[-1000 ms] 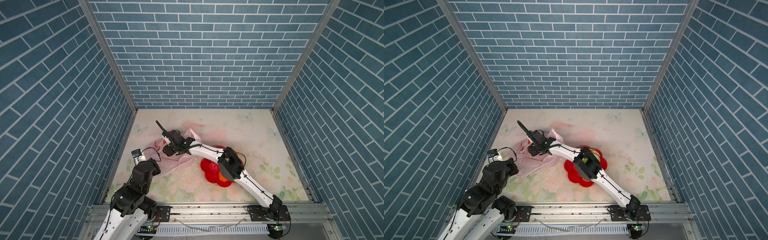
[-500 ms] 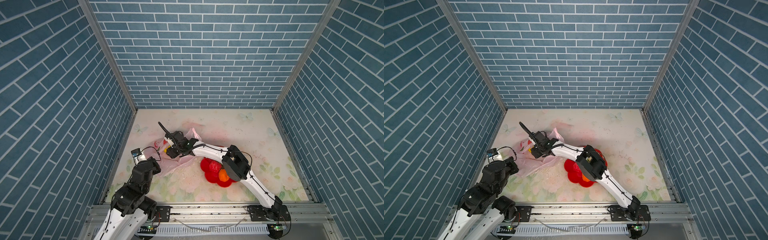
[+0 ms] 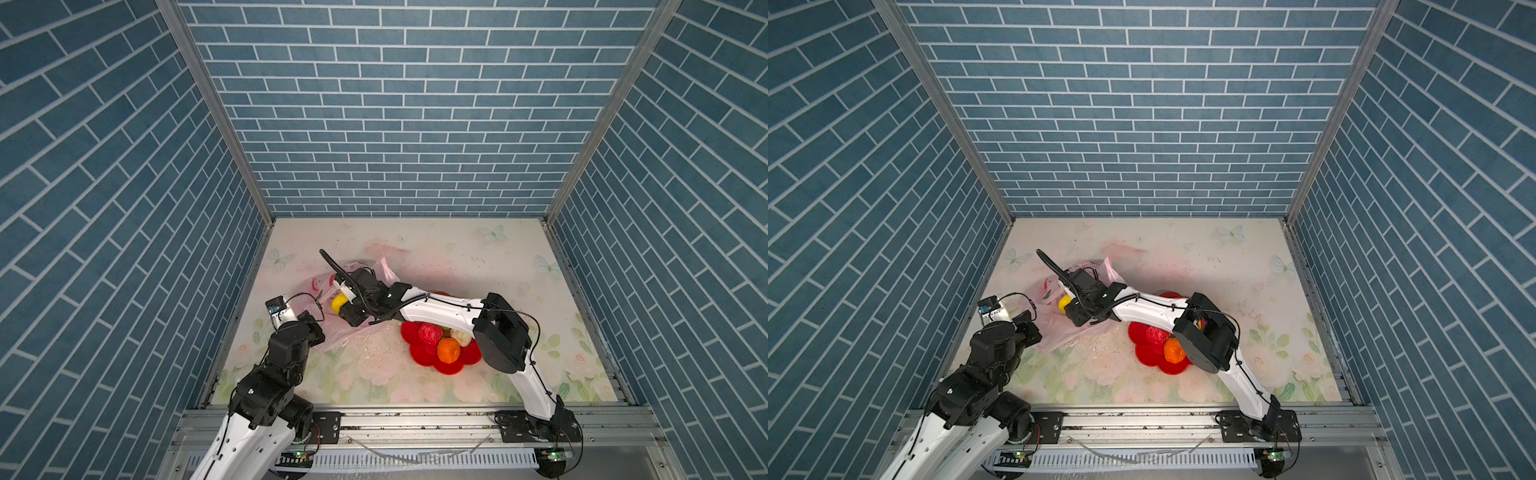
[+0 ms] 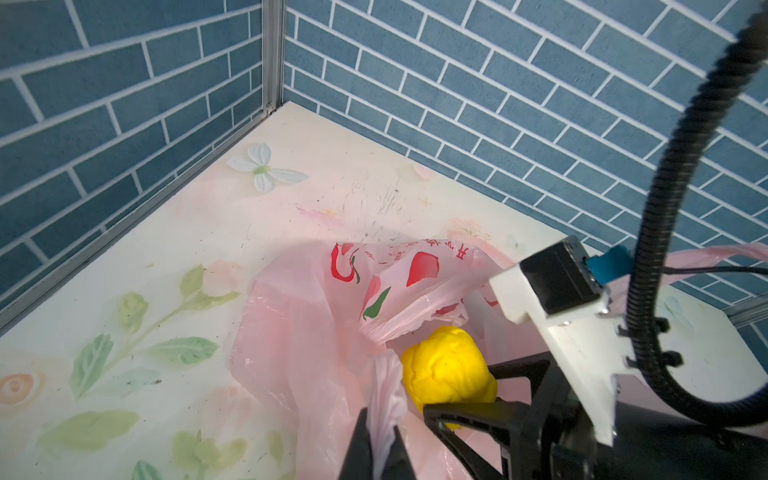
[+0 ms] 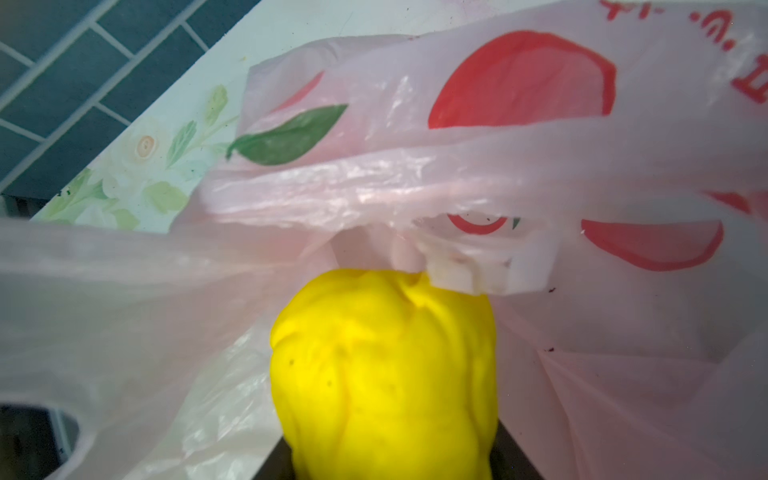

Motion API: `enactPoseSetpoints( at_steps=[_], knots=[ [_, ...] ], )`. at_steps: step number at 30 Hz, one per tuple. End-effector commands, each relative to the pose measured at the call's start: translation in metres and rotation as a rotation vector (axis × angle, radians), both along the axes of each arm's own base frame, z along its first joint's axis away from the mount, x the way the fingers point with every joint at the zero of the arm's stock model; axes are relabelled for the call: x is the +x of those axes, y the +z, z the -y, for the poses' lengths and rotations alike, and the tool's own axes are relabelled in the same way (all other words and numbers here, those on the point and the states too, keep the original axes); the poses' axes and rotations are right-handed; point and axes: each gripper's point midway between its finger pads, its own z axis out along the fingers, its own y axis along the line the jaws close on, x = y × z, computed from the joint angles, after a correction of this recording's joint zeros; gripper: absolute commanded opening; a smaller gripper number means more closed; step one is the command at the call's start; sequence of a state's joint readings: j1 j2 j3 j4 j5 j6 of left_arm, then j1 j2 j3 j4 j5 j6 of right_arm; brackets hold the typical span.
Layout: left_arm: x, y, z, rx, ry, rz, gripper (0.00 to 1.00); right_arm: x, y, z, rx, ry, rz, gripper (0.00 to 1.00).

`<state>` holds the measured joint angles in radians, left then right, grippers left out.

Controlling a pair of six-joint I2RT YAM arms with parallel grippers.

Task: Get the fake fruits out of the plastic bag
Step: 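Lift the yellow pepper up out of the bag with the right gripper, then carry the yellow pepper over the red plate while the left gripper releases the bag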

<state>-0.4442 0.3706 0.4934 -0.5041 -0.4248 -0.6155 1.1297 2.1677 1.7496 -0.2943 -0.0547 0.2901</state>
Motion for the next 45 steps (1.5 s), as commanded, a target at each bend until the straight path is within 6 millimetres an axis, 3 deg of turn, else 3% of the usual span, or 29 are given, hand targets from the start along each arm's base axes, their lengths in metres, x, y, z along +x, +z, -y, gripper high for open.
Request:
enactPoseSetpoints(
  at_steps=[1,8,20,24,31,36,37,45],
  knots=[
    [0.005,0.005,0.0,0.011,0.003,0.034,0.07,-0.005,0.028,0.012,0.003,-0.015,0.045,0.45],
    [0.019,0.015,0.006,0.052,-0.018,0.067,0.08,-0.02,0.063,0.032,-0.008,-0.024,0.087,0.44],
    [0.071,0.04,0.033,0.135,-0.072,0.098,0.08,-0.032,0.102,0.091,-0.044,-0.092,0.153,0.44],
    [0.088,0.05,0.037,0.16,-0.076,0.111,0.08,-0.036,0.104,0.115,-0.077,-0.117,0.161,0.44],
    [0.118,0.047,0.038,0.119,-0.066,0.106,0.07,-0.047,0.108,0.156,-0.097,-0.183,0.136,0.44],
    [0.137,0.038,0.042,0.107,-0.072,0.092,0.07,-0.052,0.102,0.189,-0.121,-0.258,0.113,0.44],
    [0.143,0.048,0.045,0.098,-0.073,0.114,0.07,-0.054,0.101,0.196,-0.127,-0.271,0.114,0.44],
    [0.17,0.051,0.062,0.058,-0.113,0.119,0.07,-0.046,0.084,0.237,-0.247,-0.382,0.129,0.44]
  ],
)
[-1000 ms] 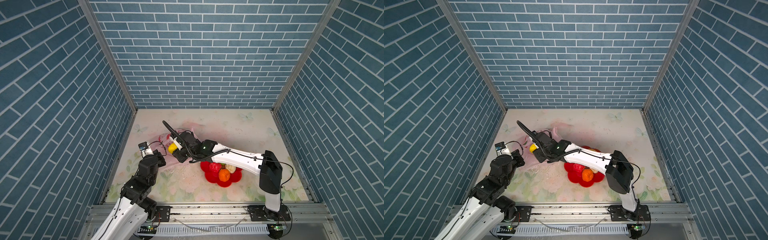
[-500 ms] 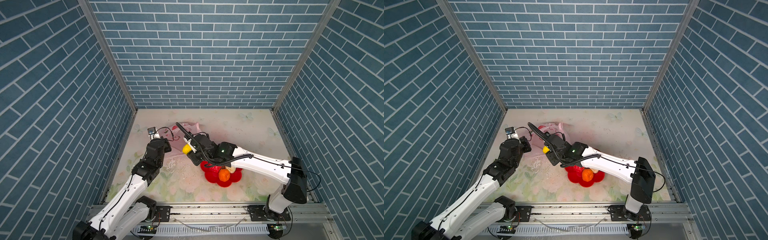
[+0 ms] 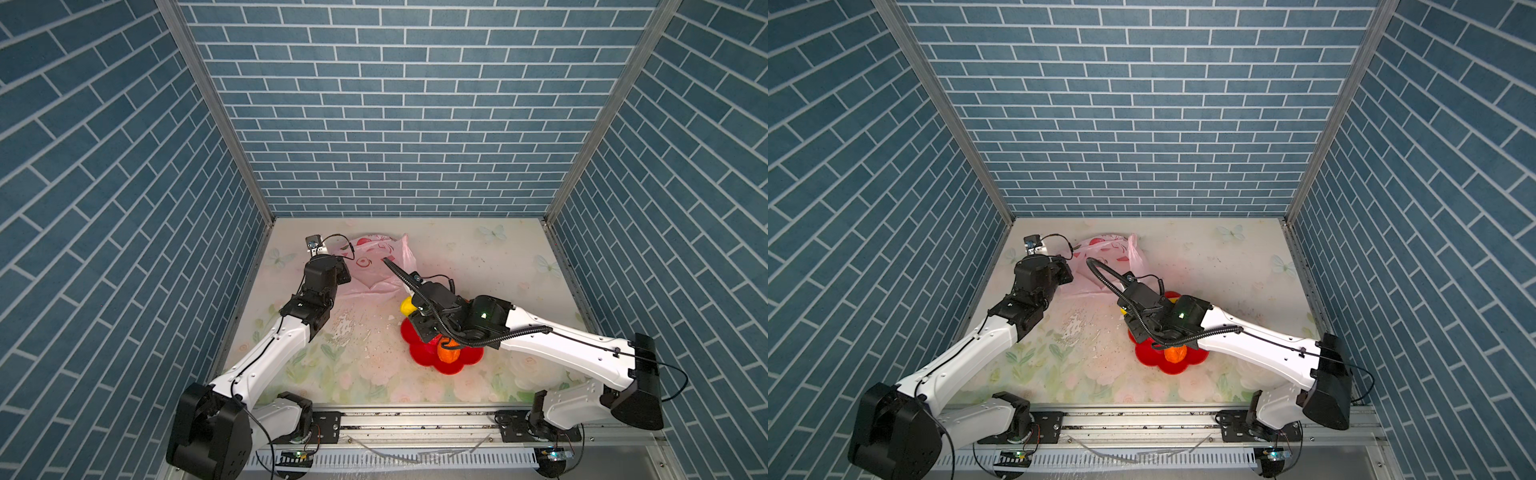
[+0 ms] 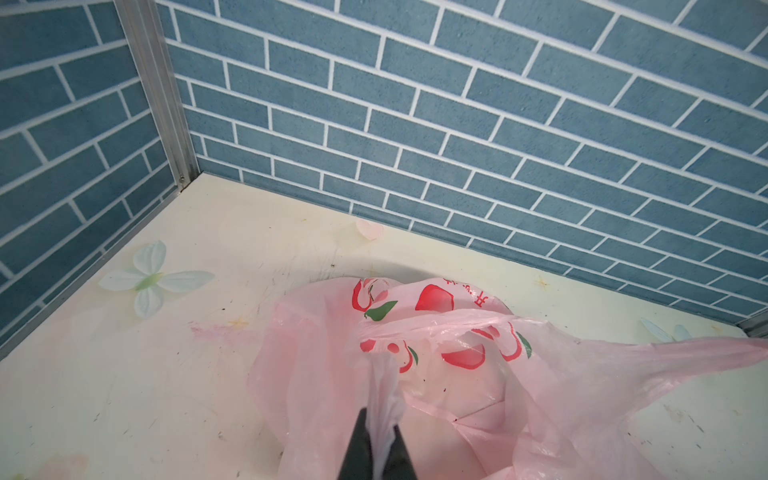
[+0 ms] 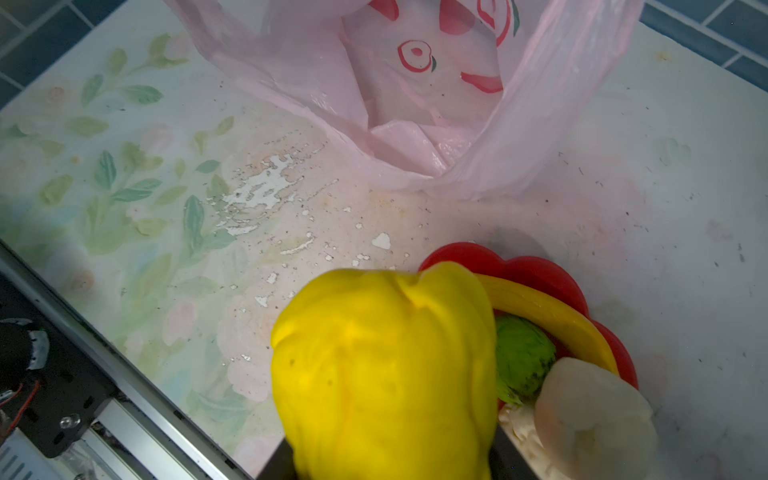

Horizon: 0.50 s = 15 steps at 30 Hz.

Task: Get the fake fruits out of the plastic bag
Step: 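Carry the yellow pepper over the red plate while the left gripper releases the bag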

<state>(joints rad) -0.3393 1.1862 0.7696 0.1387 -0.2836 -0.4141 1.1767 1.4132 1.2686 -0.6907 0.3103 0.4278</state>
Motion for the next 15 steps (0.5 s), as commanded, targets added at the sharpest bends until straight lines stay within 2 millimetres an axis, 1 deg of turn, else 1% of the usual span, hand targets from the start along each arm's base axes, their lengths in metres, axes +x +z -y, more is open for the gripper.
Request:
enactPoseSetpoints(
  at_steps=[1,4,9,15],
  knots=[
    [0.011,0.018,0.007,-0.049,-0.025,0.055,0.07,0.008,-0.018,0.03,-0.068,-0.121,-0.017,0.44],
    [0.015,0.019,0.01,-0.058,-0.032,0.059,0.07,0.016,-0.027,0.036,-0.042,-0.168,-0.055,0.44],
    [0.02,0.014,0.012,-0.053,-0.033,0.047,0.07,0.029,-0.039,0.044,-0.052,-0.206,-0.085,0.44],
    [0.021,0.011,0.015,-0.071,-0.042,0.04,0.07,0.036,-0.058,0.043,-0.073,-0.213,-0.135,0.44]
  ],
)
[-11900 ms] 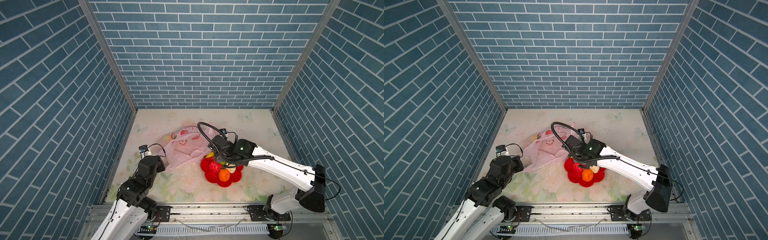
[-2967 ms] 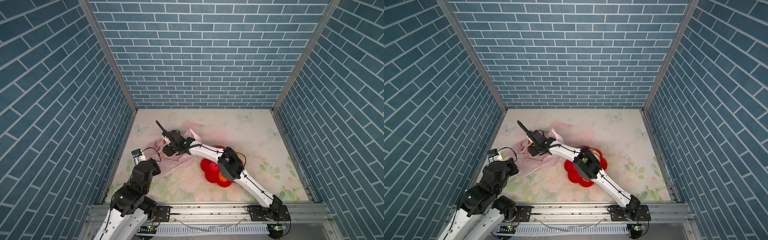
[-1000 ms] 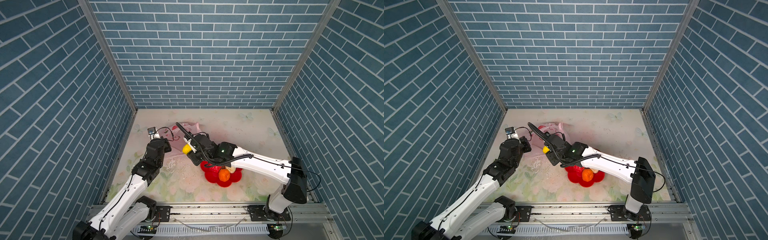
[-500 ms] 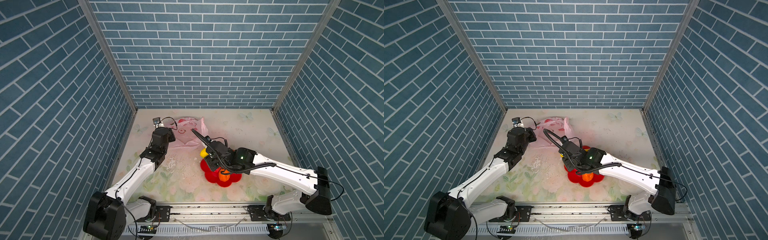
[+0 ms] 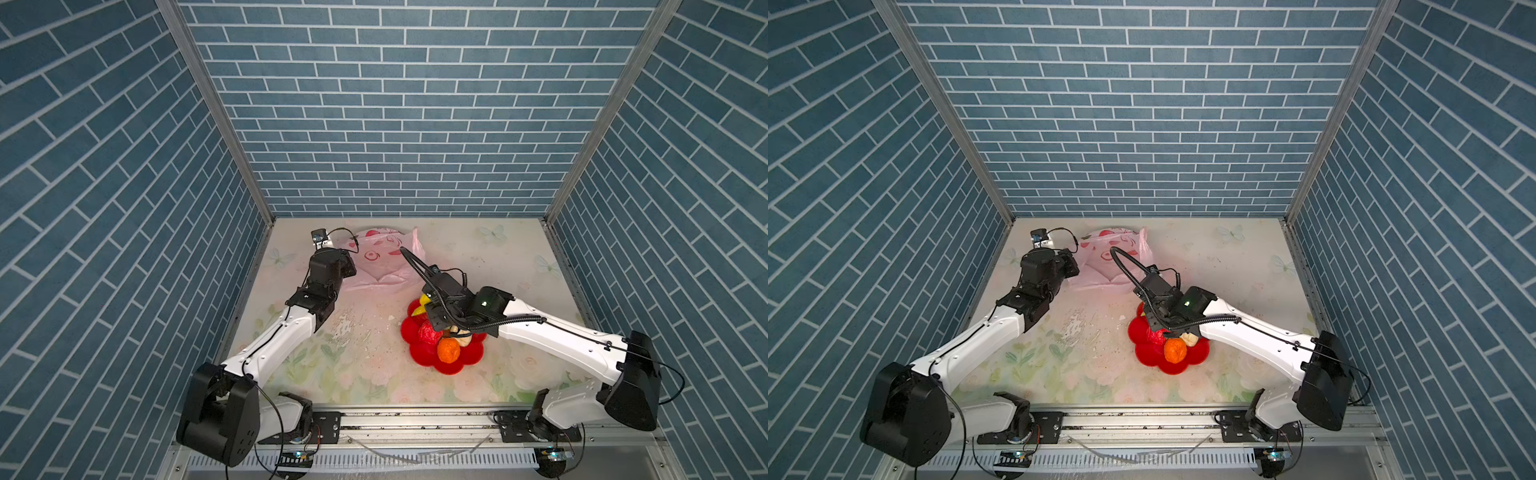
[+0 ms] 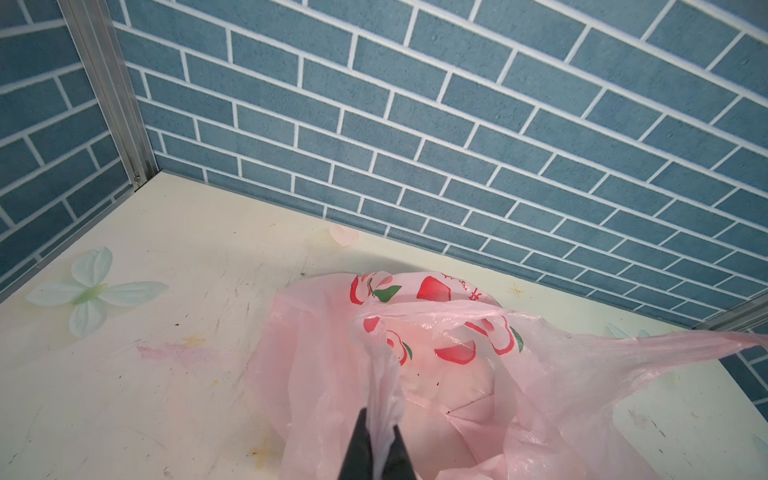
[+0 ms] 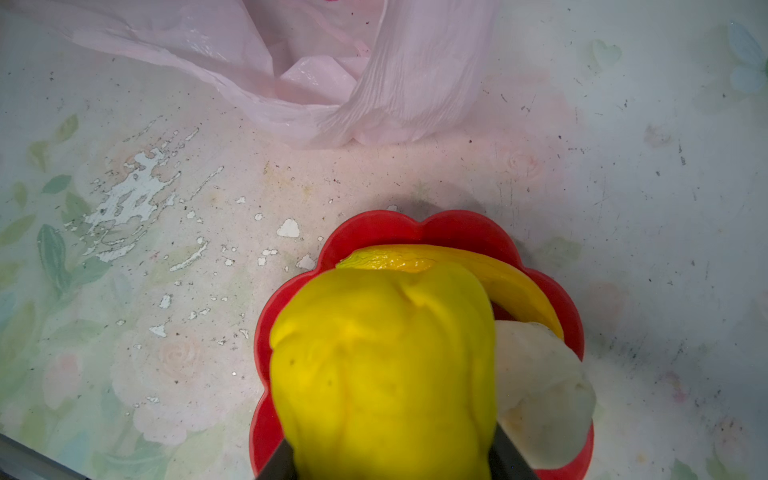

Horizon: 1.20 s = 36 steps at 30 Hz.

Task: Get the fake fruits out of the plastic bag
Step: 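Carry the yellow pepper over the red plate while the left gripper releases the bag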

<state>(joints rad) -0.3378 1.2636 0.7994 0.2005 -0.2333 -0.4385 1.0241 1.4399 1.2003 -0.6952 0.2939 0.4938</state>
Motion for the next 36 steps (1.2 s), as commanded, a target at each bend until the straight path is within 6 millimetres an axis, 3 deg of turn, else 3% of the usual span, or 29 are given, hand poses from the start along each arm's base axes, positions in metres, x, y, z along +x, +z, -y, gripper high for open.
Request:
enactPoseSetpoints(
  at_steps=[1,11,24,36],
  knots=[
    [0.004,0.013,0.001,-0.032,-0.005,0.032,0.07,-0.002,-0.026,0.002,-0.028,-0.02,-0.068,0.44],
    [-0.003,0.011,-0.001,-0.04,-0.005,0.03,0.07,0.005,-0.06,0.003,-0.057,-0.048,-0.118,0.44],
    [-0.006,0.006,-0.001,-0.043,-0.005,0.021,0.07,0.005,-0.082,0.003,-0.078,-0.056,-0.164,0.5],
    [-0.005,0.008,-0.001,-0.051,-0.006,0.028,0.07,0.003,-0.09,0.004,-0.088,-0.068,-0.179,0.62]
  ],
)
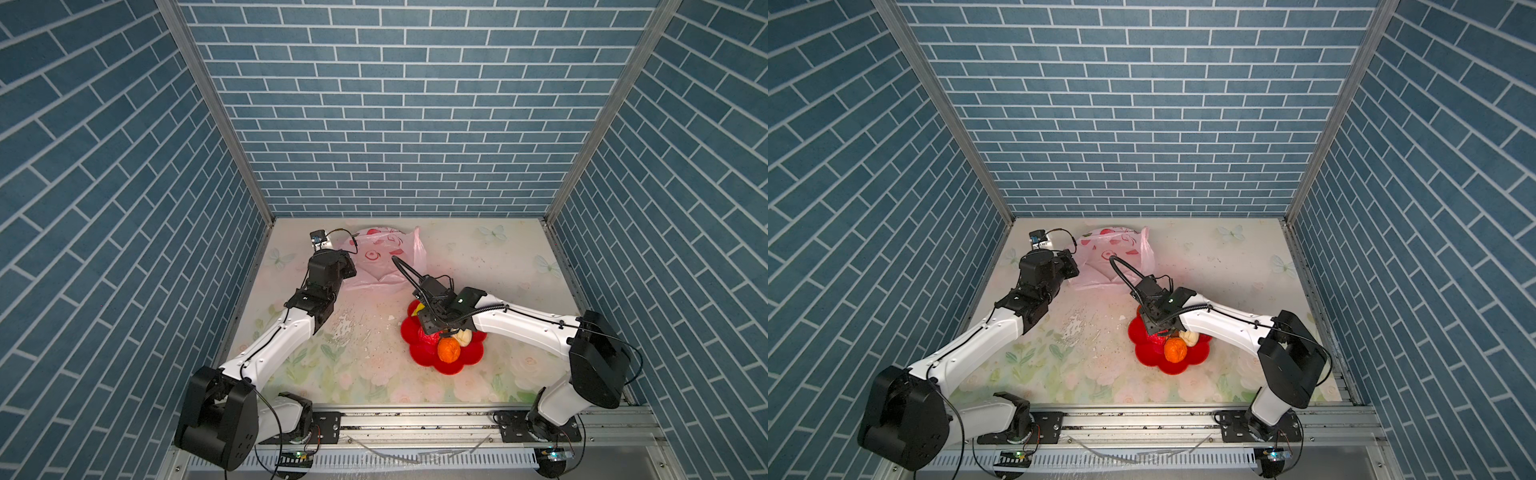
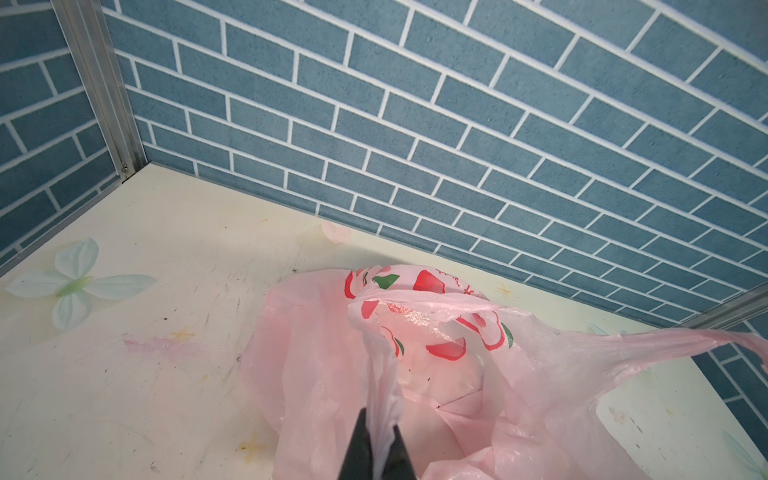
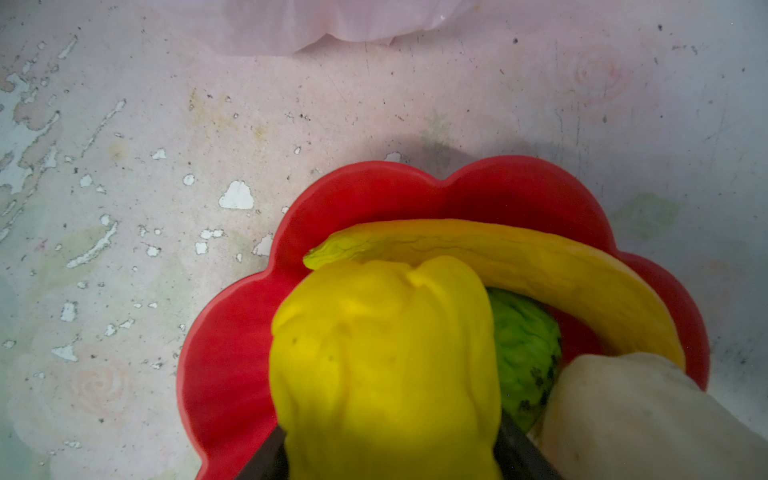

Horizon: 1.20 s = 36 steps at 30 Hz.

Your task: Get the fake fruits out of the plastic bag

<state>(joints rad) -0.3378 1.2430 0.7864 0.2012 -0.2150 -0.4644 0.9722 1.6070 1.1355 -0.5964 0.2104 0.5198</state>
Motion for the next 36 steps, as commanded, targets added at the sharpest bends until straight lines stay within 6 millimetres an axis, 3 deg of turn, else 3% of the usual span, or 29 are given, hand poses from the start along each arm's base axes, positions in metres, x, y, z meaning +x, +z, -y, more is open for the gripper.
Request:
enactPoseSetpoints(
  at_steps=[1,18,29,36],
  knots=[
    [-0.001,0.006,-0.003,-0.018,0.004,0.022,0.07,-0.005,-0.017,0.008,-0.03,-0.031,-0.038,0.62],
    [0.0,0.007,-0.001,-0.022,-0.003,0.022,0.07,-0.004,-0.005,0.009,0.0,-0.044,-0.017,0.7],
    [0.006,0.005,0.003,-0.029,-0.011,0.013,0.07,-0.01,0.034,0.013,0.104,-0.056,0.033,0.73],
    [0.023,0.004,0.014,-0.052,-0.033,0.011,0.07,-0.014,0.068,0.023,0.178,-0.074,0.088,0.74]
  ],
)
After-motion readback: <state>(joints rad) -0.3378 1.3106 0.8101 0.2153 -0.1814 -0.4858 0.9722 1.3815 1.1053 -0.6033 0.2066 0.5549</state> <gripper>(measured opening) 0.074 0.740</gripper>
